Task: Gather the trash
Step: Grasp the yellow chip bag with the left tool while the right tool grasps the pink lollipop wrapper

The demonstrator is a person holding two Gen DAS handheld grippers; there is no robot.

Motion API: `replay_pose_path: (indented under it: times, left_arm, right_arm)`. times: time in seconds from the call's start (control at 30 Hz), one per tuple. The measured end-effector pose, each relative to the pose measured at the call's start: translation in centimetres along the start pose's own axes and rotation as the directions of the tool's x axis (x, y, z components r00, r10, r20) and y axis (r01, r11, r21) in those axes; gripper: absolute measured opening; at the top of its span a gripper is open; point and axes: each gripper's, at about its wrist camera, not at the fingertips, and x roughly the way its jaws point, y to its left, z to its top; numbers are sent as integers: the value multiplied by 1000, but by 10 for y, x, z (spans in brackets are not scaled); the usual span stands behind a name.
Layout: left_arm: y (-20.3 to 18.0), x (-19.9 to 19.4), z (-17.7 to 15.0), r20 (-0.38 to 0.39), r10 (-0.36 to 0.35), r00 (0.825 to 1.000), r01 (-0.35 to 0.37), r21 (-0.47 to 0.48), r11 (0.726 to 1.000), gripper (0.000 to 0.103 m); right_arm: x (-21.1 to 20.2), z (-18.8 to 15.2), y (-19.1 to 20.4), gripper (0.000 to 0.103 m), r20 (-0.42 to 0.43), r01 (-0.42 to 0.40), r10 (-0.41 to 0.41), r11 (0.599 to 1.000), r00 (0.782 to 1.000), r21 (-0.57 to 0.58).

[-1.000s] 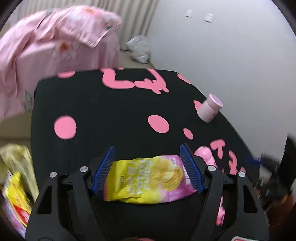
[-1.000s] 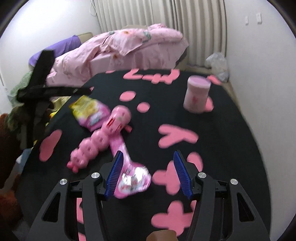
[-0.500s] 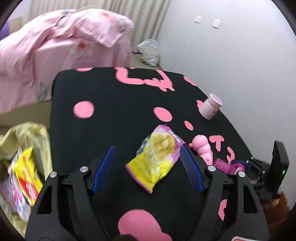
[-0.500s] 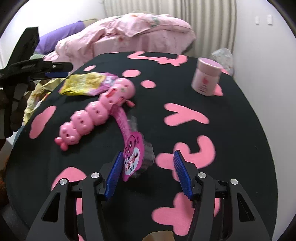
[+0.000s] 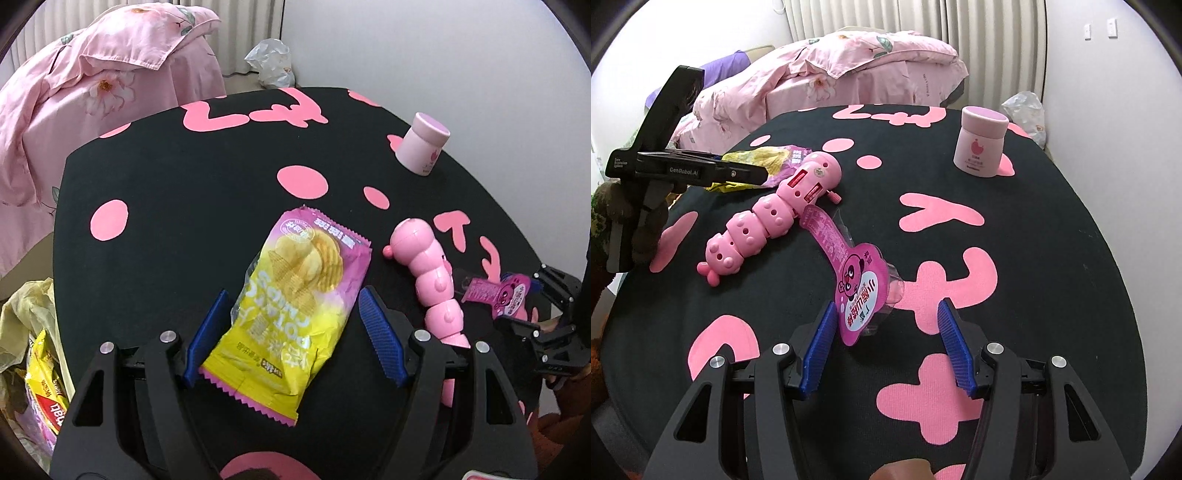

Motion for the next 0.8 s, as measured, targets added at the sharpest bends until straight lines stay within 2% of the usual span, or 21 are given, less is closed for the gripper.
replay_pose_path:
  times: [0.13, 0.23, 0.27, 0.3, 0.37, 0.53, 0.67, 0.8]
  left_arm:
    - [-4, -1, -2, -15, 53, 998, -53, 21, 998, 58]
    - [-1, -6, -6, -2, 22, 1000, -22, -15, 1000, 40]
    - [2, -8, -8, -2, -1, 1000, 1, -43, 999, 27]
    - [5, -10, -10, -4, -20, 1000, 20, -70, 997, 23]
    - [8, -17, -15, 8, -33, 999, 34, -112, 993, 20]
    - [5, -34, -27, 51, -63, 997, 71, -169, 983, 17]
    - [1, -40, -34, 69, -88, 994, 100, -198, 975, 17]
    - [0, -41, -41, 61, -103, 993, 114, -211, 971, 17]
  right_arm:
    - [-1, 1, 1, 54, -18, 9, -9, 1000, 1000, 7]
    - [-4, 0, 2, 54, -36, -7, 7, 1000, 999, -2]
    - [-5, -1, 1, 54, -39, -14, 14, 1000, 999, 1]
    - [-8, -3, 0, 54, -39, -20, 20, 1000, 999, 13]
    - [-15, -7, 0, 54, -22, -7, 7, 1000, 1000, 18]
    - [-38, -5, 3, 54, 72, 34, -30, 998, 997, -56]
    - [-27, 5, -2, 54, 35, -5, 8, 997, 999, -82]
    - [-9, 12, -4, 54, -2, -4, 3, 992, 1000, -123]
